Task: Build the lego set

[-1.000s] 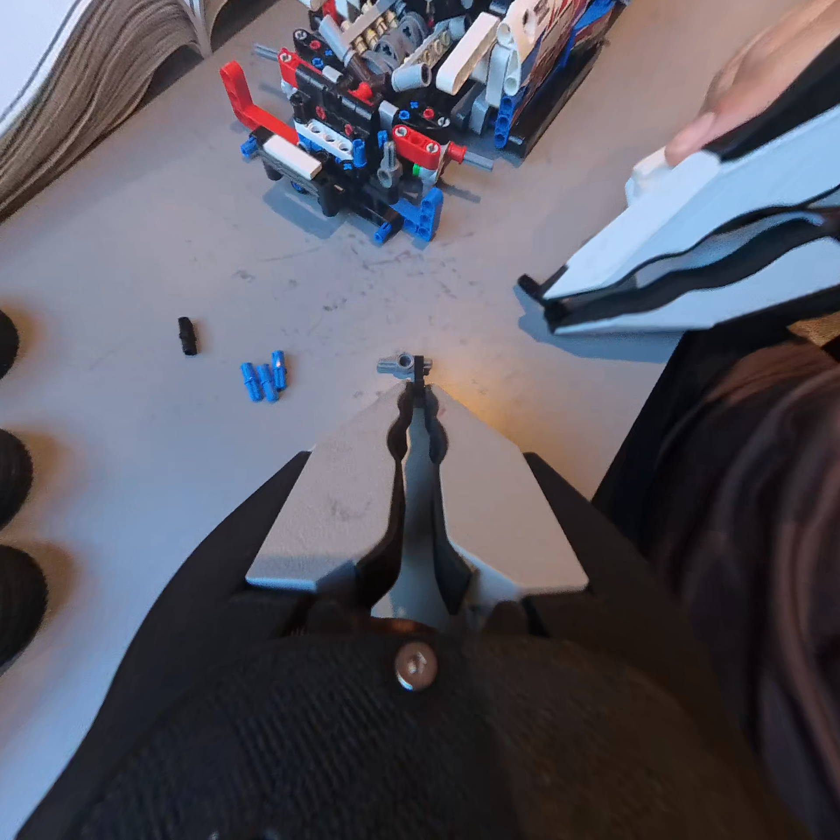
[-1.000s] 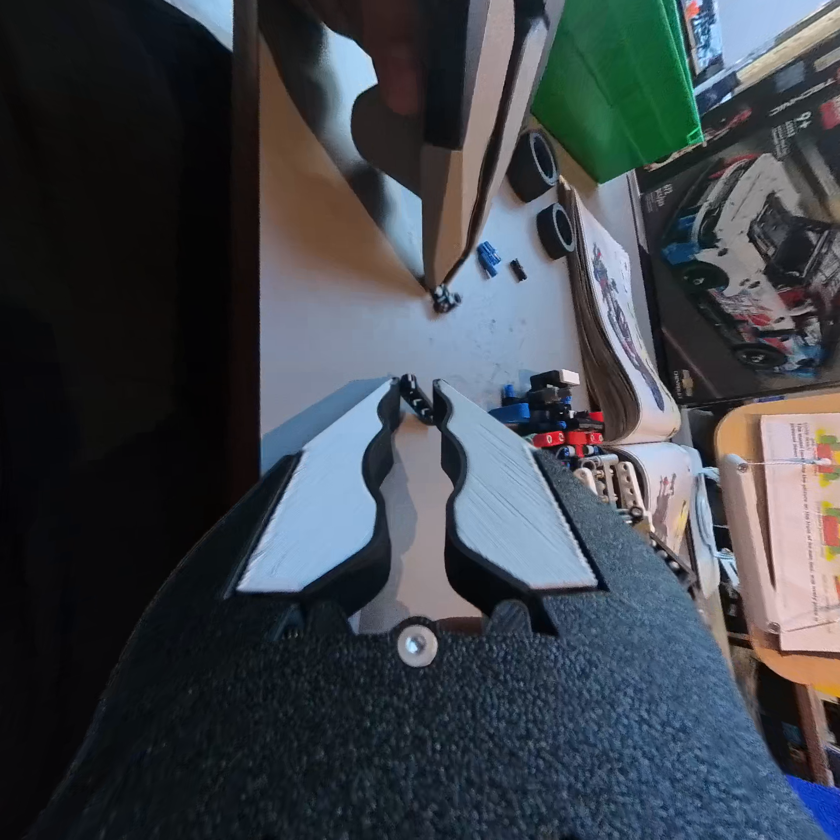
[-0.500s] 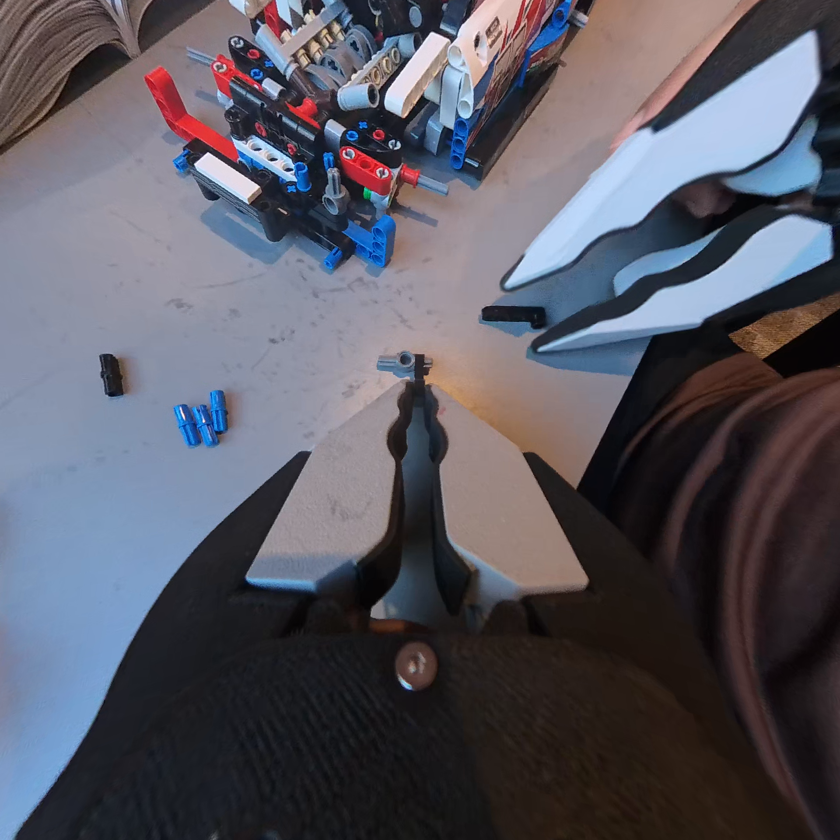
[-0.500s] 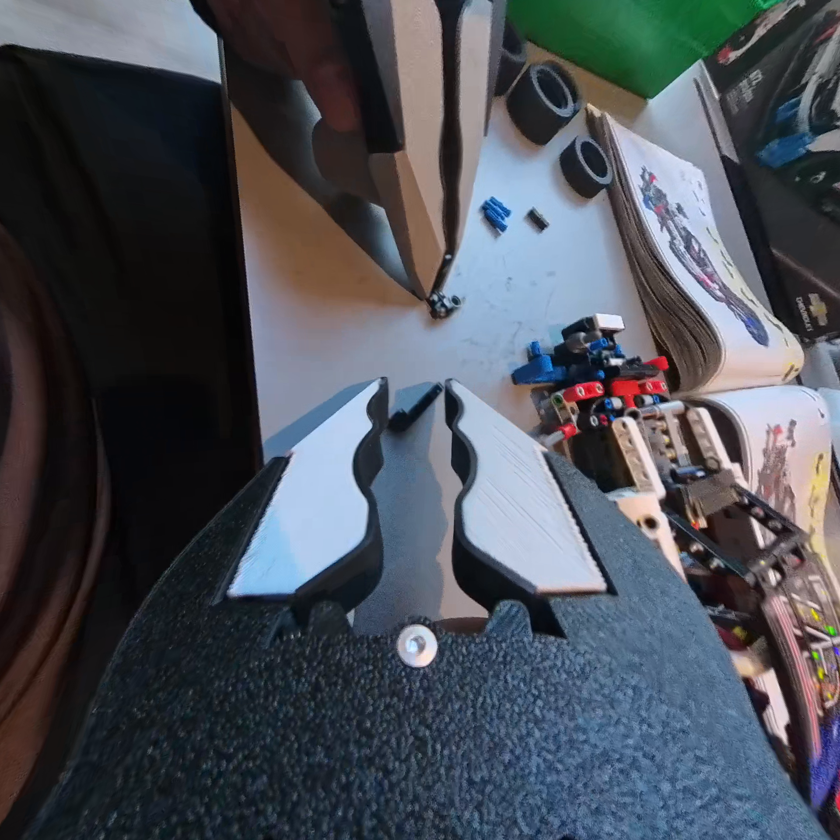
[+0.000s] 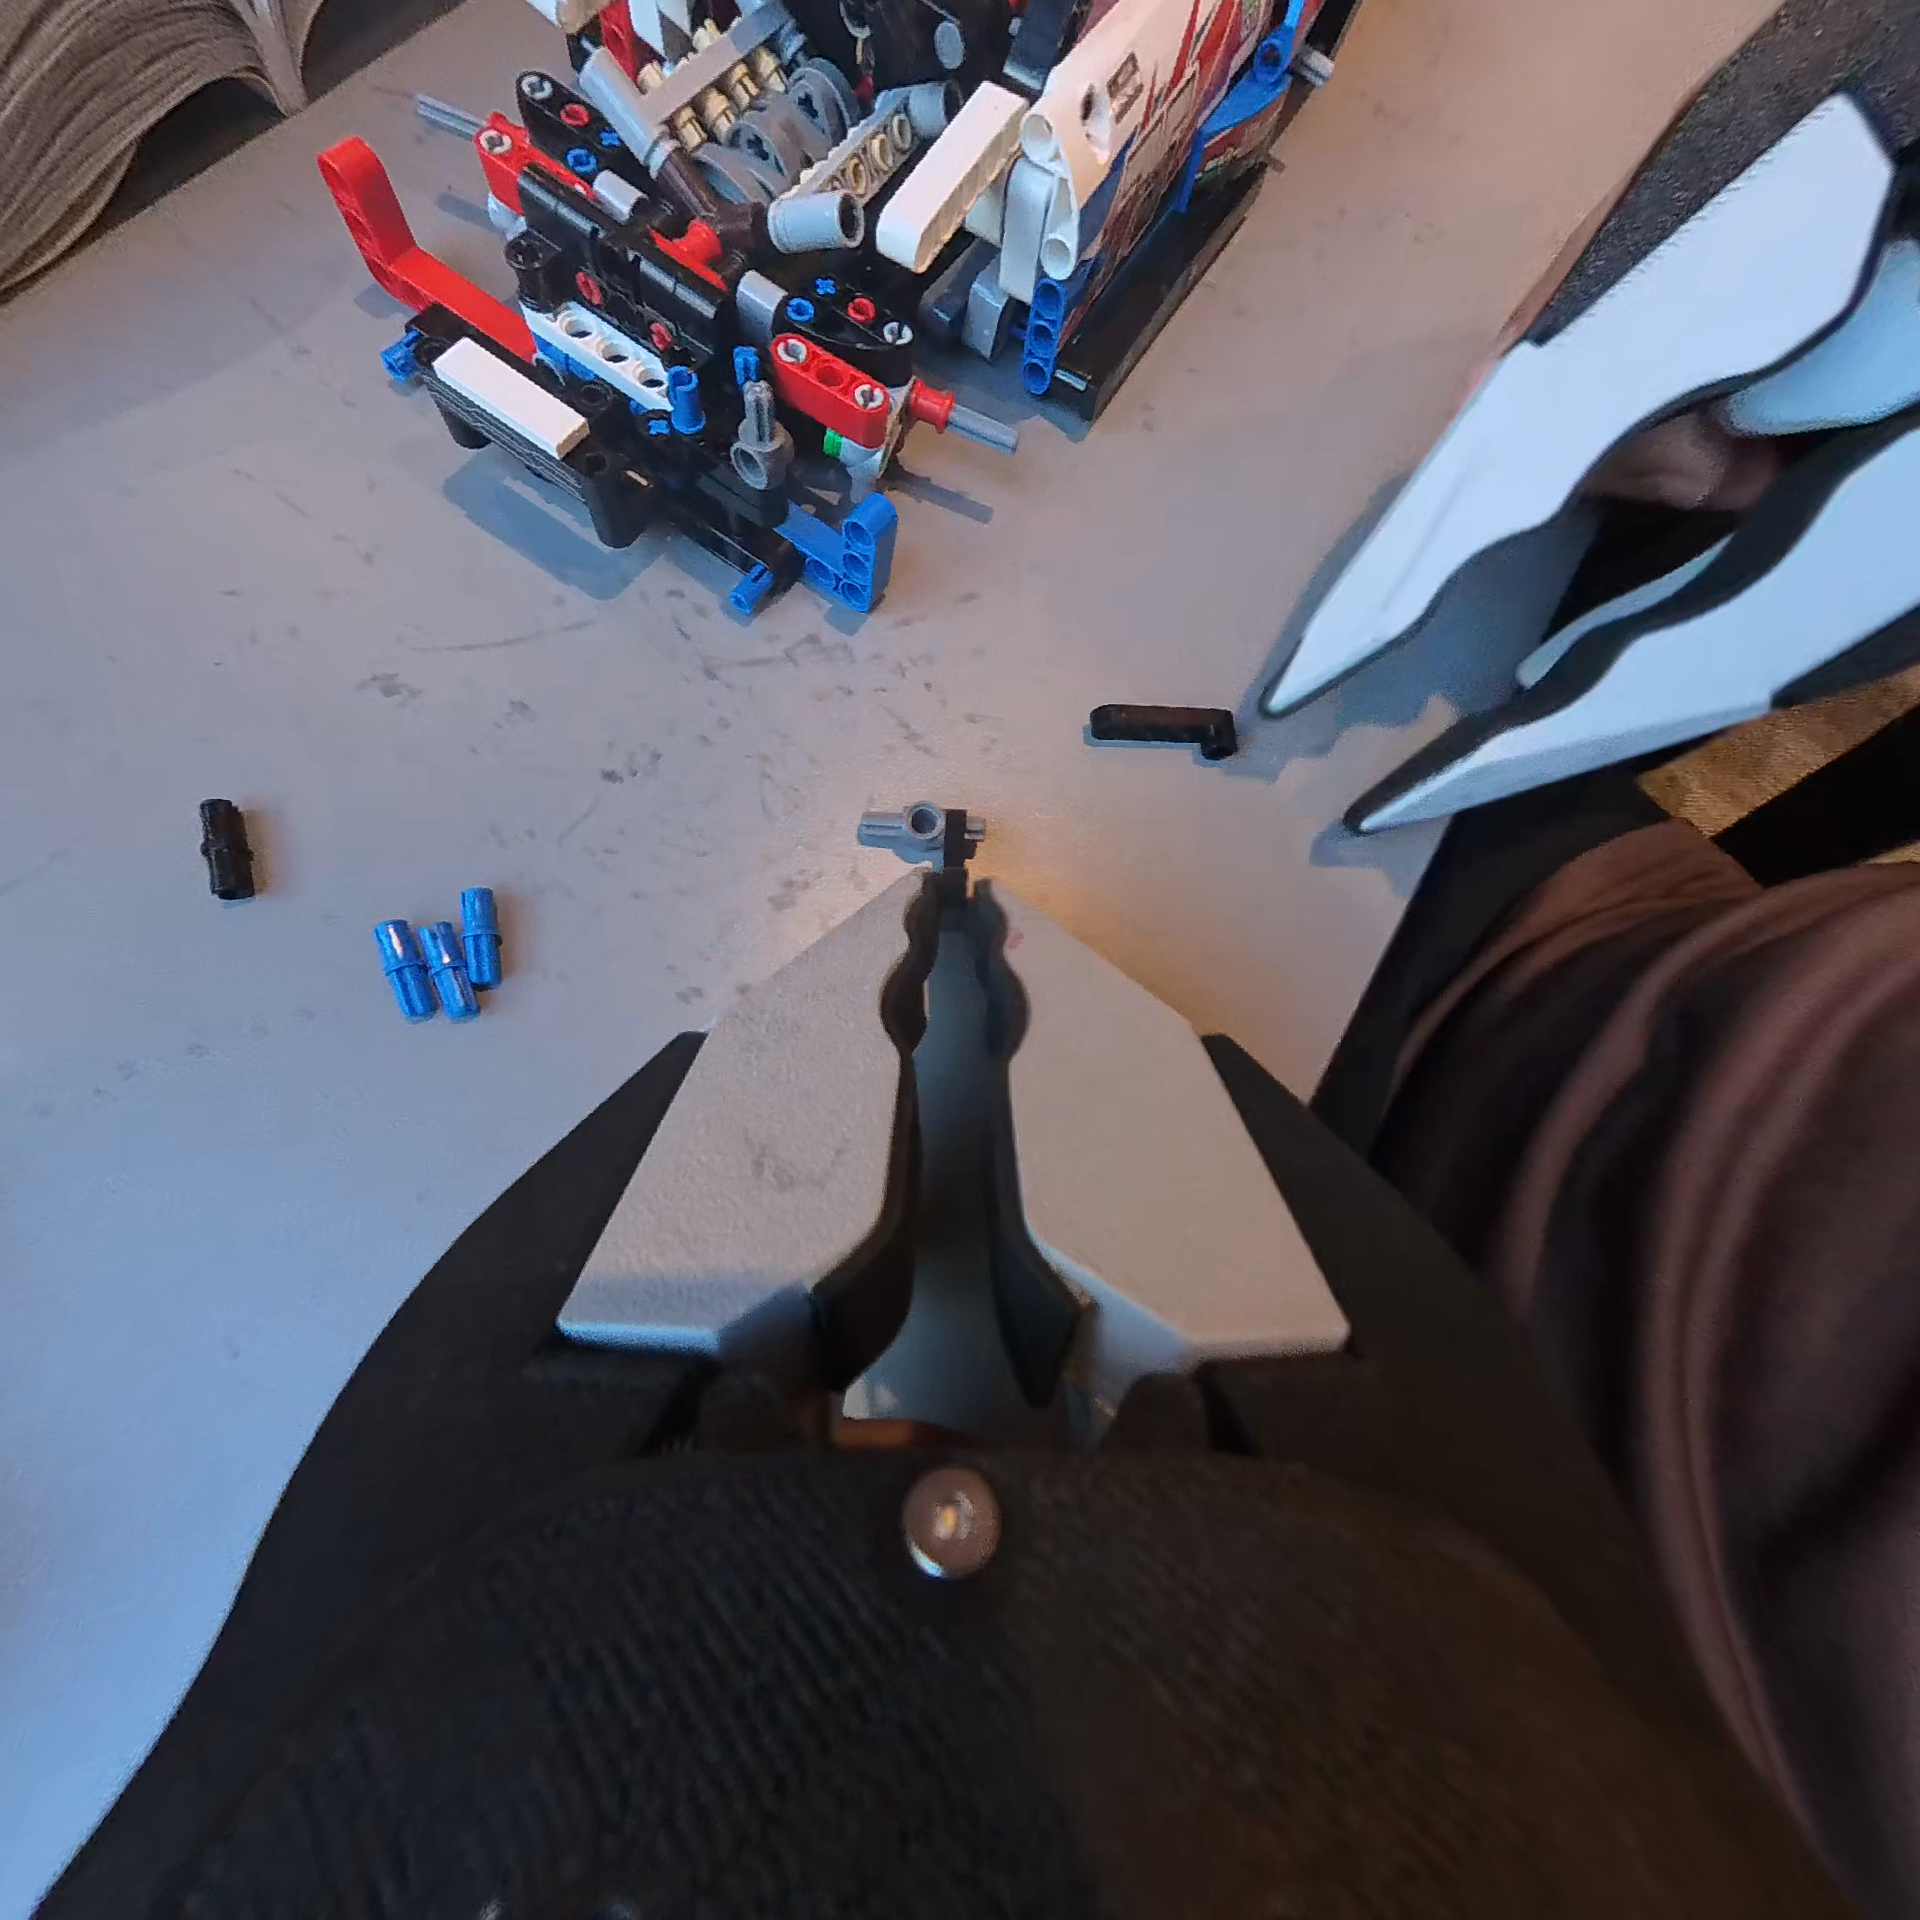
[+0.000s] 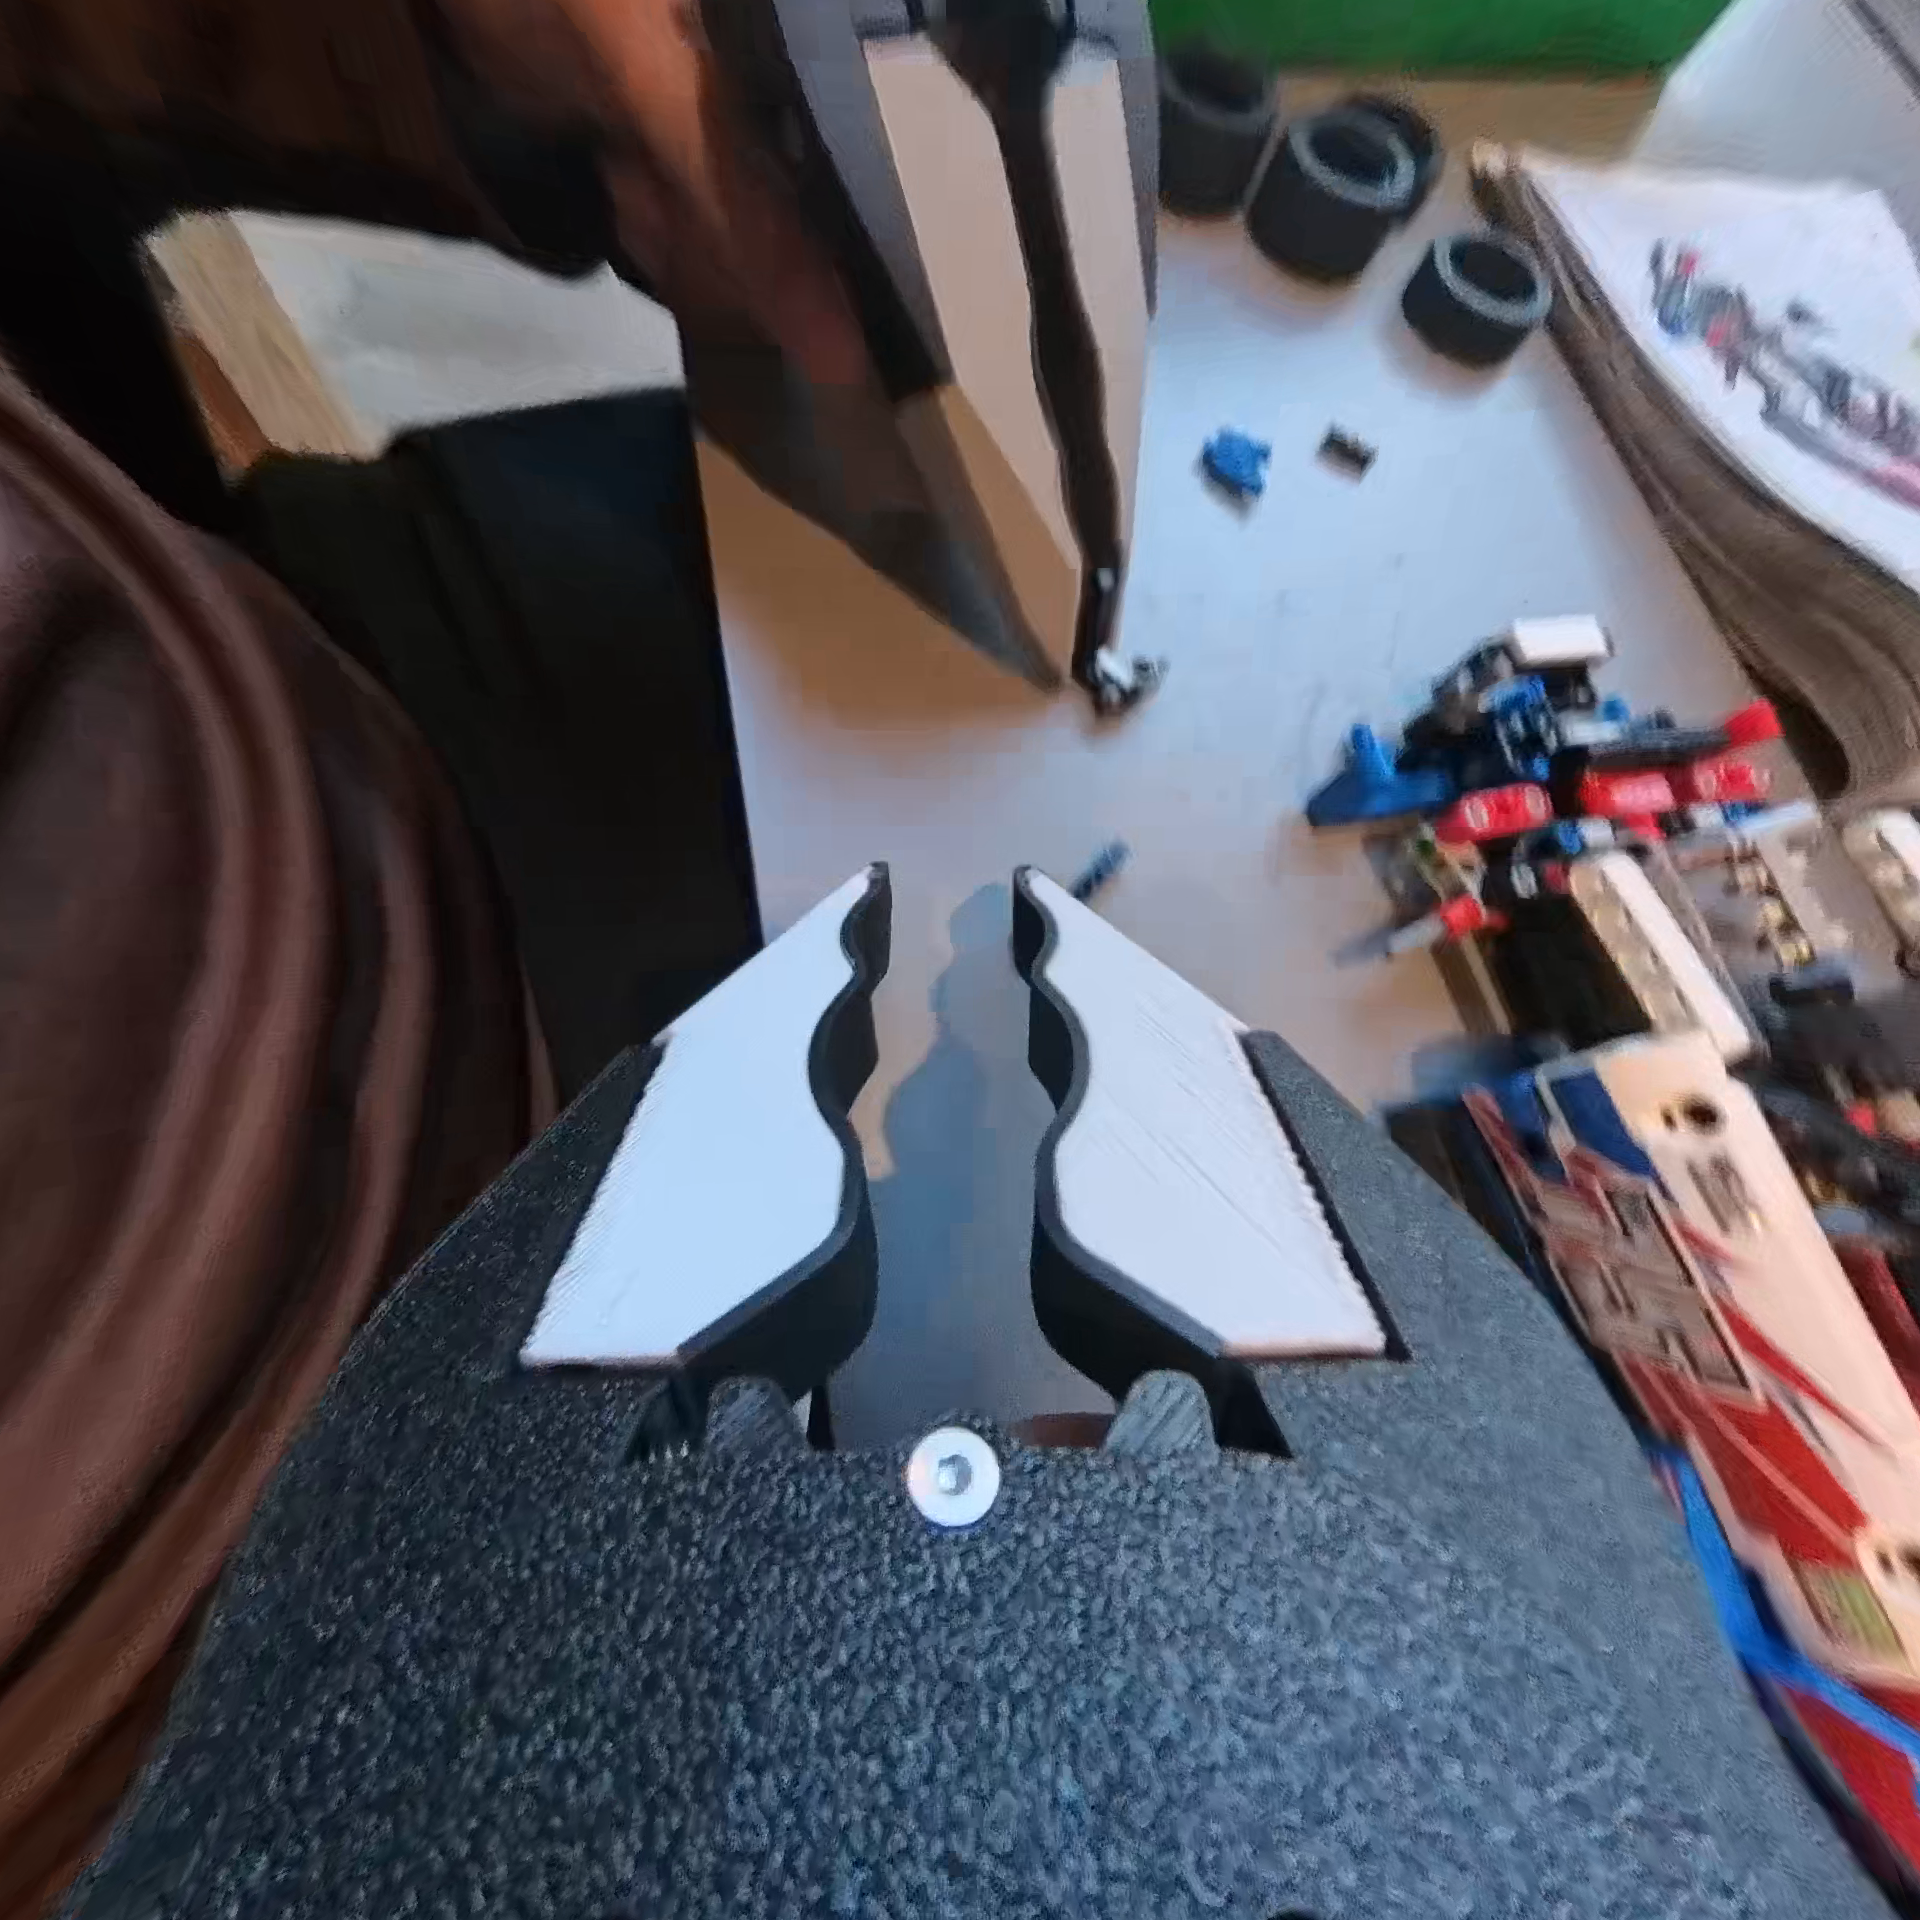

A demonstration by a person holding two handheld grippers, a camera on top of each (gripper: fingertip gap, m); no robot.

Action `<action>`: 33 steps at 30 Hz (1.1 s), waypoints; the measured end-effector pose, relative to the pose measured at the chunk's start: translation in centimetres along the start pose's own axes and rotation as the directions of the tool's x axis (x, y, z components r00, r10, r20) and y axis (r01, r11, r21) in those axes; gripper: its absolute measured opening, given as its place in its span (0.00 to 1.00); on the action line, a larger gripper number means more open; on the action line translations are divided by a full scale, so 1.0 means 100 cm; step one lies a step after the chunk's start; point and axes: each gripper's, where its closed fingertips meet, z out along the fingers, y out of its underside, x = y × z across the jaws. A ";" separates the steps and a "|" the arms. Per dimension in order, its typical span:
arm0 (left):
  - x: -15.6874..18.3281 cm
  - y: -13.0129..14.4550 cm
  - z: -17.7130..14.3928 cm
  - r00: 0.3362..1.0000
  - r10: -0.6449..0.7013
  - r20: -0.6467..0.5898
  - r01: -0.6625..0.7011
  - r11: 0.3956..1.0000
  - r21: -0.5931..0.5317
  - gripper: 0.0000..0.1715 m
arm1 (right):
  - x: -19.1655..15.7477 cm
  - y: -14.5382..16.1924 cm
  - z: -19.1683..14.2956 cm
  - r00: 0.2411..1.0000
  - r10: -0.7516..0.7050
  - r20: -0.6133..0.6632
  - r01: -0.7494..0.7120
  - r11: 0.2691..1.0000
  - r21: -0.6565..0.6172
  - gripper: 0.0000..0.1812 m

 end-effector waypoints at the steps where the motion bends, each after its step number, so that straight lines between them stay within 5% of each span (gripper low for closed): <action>1: 0.003 0.000 0.000 1.000 0.004 -0.018 -0.004 1.000 0.001 0.05 | -0.003 -0.009 0.004 1.000 -0.004 0.015 0.004 1.000 0.029 0.13; 5: 0.008 0.007 -0.010 0.999 0.013 -0.049 -0.012 1.000 0.020 0.18 | -0.004 -0.019 0.006 0.999 0.003 0.045 -0.006 0.998 0.061 0.12; 14: 0.006 0.022 -0.023 0.993 0.115 0.033 -0.116 0.993 0.021 0.18 | 0.010 0.017 -0.001 0.998 0.055 0.010 -0.054 0.996 -0.073 0.11; 22: -0.004 0.013 -0.039 0.999 0.042 -0.019 -0.039 0.992 0.122 0.18 | -0.007 -0.011 0.007 0.995 0.019 0.102 -0.022 0.999 0.025 0.10; 33: 0.003 0.019 -0.041 0.990 0.057 -0.125 -0.045 0.994 0.101 0.16 | 0.026 0.013 -0.014 0.993 0.109 0.053 -0.110 0.994 0.022 0.08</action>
